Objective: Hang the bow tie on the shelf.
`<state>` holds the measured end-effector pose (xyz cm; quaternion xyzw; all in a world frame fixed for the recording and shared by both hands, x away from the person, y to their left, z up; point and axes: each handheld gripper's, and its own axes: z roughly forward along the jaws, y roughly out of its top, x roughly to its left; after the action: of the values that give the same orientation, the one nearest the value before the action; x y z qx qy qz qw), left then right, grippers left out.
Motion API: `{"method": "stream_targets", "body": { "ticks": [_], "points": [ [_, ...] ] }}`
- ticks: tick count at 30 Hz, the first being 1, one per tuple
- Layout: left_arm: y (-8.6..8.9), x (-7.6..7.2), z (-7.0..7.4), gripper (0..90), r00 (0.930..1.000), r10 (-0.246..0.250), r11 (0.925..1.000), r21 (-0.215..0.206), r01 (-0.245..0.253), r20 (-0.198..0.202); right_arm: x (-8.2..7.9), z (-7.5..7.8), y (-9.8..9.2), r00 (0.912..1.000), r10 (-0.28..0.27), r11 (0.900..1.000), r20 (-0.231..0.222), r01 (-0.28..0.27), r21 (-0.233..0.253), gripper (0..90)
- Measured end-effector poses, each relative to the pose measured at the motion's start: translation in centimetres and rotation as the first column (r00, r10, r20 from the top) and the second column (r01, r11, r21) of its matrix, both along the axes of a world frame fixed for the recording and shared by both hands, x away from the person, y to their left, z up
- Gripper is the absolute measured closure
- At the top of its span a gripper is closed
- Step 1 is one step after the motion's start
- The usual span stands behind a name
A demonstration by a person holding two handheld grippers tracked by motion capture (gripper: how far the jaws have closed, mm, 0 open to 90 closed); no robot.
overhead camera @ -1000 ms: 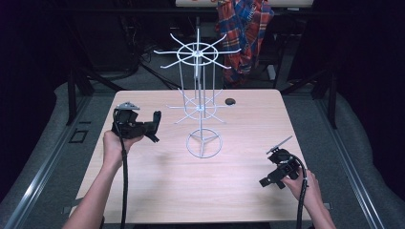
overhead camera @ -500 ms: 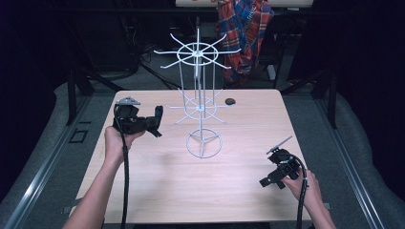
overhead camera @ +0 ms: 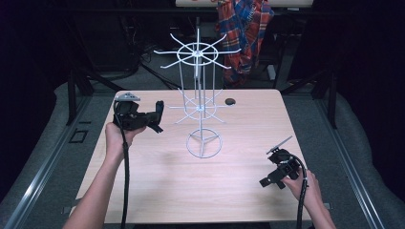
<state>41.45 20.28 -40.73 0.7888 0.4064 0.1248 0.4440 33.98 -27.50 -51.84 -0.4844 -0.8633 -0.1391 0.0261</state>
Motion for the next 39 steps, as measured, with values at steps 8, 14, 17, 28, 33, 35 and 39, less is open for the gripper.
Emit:
{"method": "stream_targets", "body": {
  "ticks": [8,14,17,28,33,35,39],
  "points": [
    [-0.7,0.0,0.6,87.3,0.9994,-0.023,0.9997,-0.013,0.023,0.025,0.0,0.0,0.0,1.0000,0.000,1.000,0.000,0.000,0.000,11.8],
    [-1.2,0.1,0.5,87.3,0.9987,-0.042,0.9991,-0.006,0.042,0.029,0.0,0.0,0.0,1.0000,-0.002,1.000,-0.001,0.002,0.002,11.8],
    [-1.5,0.1,0.5,87.4,0.9984,-0.047,0.9988,-0.010,0.047,0.033,0.0,0.0,0.0,1.0000,0.000,1.000,-0.001,0.000,0.003,11.8],
    [-2.7,0.3,0.5,87.3,0.9940,-0.095,0.9955,-0.005,0.095,0.056,0.0,0.0,0.0,1.0000,0.006,1.000,-0.004,-0.006,-0.002,11.8],
    [-3.4,0.1,0.6,87.3,0.9905,-0.123,0.9924,0.016,0.122,0.061,-0.2,-0.1,0.0,0.9996,-0.024,1.000,0.018,0.024,0.015,11.8],
    [-3.6,0.2,0.6,87.3,0.9892,-0.134,0.9909,0.022,0.133,0.060,-0.2,-0.1,0.0,0.9996,-0.024,1.000,0.015,0.024,0.014,11.8],
    [-4.1,0.3,0.4,87.3,0.9858,-0.160,0.9870,0.019,0.160,0.050,0.0,0.1,-0.1,1.0000,-0.002,1.000,0.001,0.002,0.006,11.8]
  ]
}}
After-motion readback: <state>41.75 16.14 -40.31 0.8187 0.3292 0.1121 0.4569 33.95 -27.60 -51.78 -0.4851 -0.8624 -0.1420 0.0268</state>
